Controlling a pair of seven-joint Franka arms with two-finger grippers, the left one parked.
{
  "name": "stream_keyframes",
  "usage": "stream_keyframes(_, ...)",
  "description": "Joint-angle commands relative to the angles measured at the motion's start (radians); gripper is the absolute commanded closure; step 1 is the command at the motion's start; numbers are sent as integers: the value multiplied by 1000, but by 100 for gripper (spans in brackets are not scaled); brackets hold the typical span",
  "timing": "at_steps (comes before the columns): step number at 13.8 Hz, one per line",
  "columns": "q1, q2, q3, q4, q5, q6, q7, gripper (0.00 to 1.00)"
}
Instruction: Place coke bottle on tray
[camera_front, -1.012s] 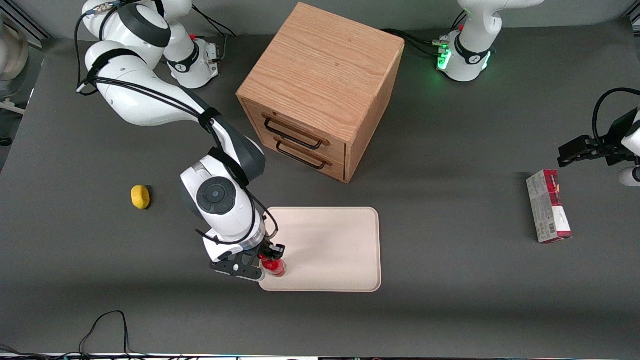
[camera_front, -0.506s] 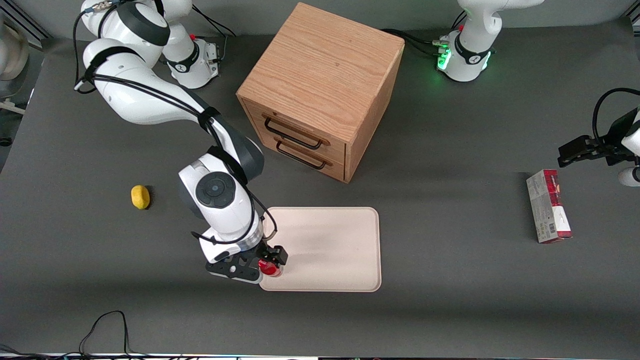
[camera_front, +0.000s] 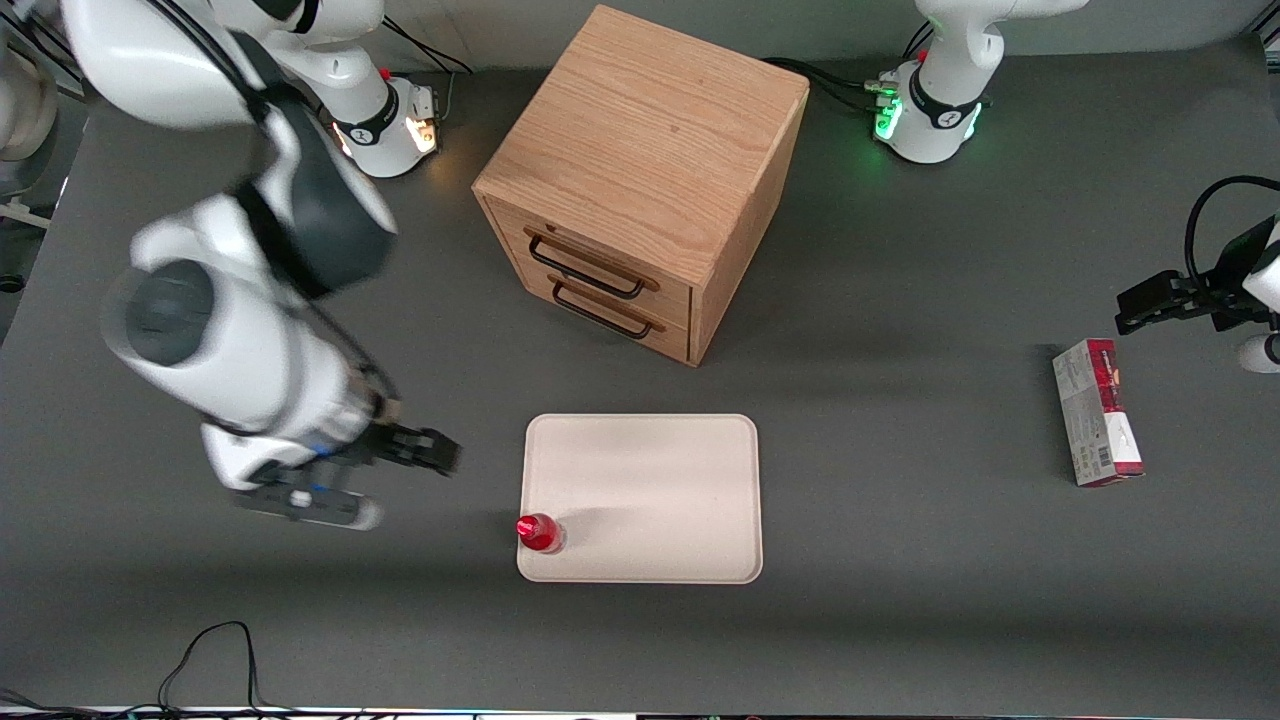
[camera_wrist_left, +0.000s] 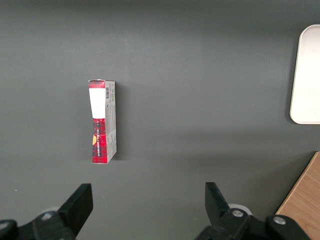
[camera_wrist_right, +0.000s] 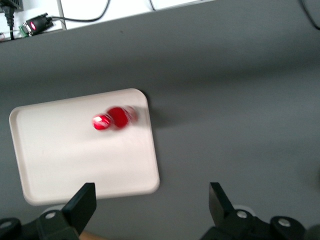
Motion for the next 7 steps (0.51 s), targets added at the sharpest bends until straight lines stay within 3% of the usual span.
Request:
stream_keyframes(1,2,-271,-158,-329,117,5,-168,0)
stream_keyframes(4,5,-500,-264,-572,120,10,-282,0)
stream_keyframes(7,5,-585,-294,-643,120,5,-299,0)
